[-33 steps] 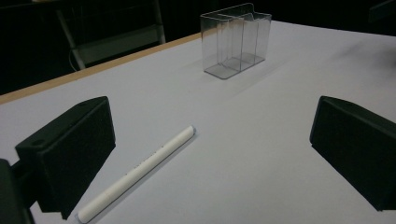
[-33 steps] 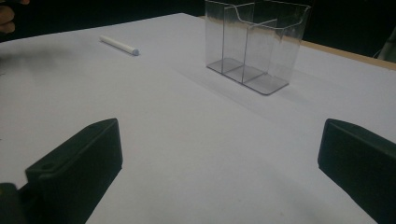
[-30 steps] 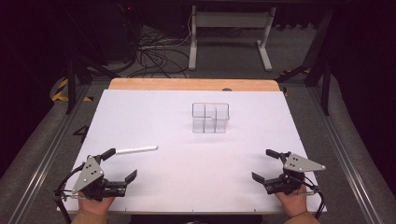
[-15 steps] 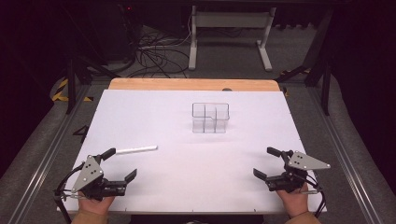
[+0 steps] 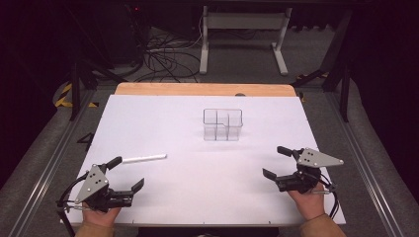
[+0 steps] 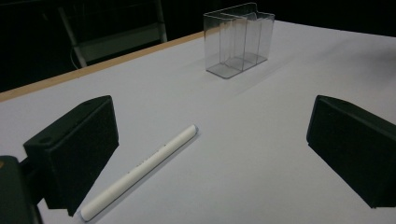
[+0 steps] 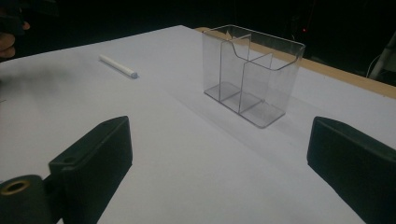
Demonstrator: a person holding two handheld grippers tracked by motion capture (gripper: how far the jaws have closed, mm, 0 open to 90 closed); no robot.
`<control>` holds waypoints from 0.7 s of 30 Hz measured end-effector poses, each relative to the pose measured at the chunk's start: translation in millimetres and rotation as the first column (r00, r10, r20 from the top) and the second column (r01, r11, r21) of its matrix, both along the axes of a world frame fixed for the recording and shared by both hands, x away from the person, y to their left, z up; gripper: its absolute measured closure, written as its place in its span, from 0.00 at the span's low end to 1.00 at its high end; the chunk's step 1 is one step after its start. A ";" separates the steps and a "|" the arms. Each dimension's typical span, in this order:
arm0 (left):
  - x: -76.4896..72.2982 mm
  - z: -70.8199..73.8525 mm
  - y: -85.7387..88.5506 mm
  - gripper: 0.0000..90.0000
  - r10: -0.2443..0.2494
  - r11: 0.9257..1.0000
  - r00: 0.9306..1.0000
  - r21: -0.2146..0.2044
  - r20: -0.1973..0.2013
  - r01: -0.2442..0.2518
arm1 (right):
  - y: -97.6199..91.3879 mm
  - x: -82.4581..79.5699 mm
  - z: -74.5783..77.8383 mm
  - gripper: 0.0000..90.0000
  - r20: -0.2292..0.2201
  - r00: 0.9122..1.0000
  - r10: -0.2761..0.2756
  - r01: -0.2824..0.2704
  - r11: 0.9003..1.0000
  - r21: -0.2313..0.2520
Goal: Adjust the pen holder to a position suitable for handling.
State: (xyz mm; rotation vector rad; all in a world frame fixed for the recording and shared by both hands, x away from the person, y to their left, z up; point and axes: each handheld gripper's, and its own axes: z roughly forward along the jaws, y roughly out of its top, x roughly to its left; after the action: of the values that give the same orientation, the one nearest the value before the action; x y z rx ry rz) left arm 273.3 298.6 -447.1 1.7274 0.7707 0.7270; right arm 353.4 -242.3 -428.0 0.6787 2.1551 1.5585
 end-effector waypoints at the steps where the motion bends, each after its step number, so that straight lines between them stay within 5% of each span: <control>1: 0.0 0.0 0.0 0.03 0.000 1.000 1.000 0.000 0.000 0.000 | 1.6 1.3 1.8 0.08 0.000 1.000 0.003 -0.003 1.000 -0.002; 21: -1.4 0.4 0.7 0.03 0.005 1.000 1.000 -0.004 -0.001 -0.005 | 23.0 15.9 27.3 0.11 0.033 0.998 0.058 -0.056 0.997 -0.052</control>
State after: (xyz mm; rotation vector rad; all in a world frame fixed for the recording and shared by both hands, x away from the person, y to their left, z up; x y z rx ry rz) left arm 271.9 299.3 -446.7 1.7232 0.7768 0.7271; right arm 369.2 -219.3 -400.6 0.5749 2.1986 1.5271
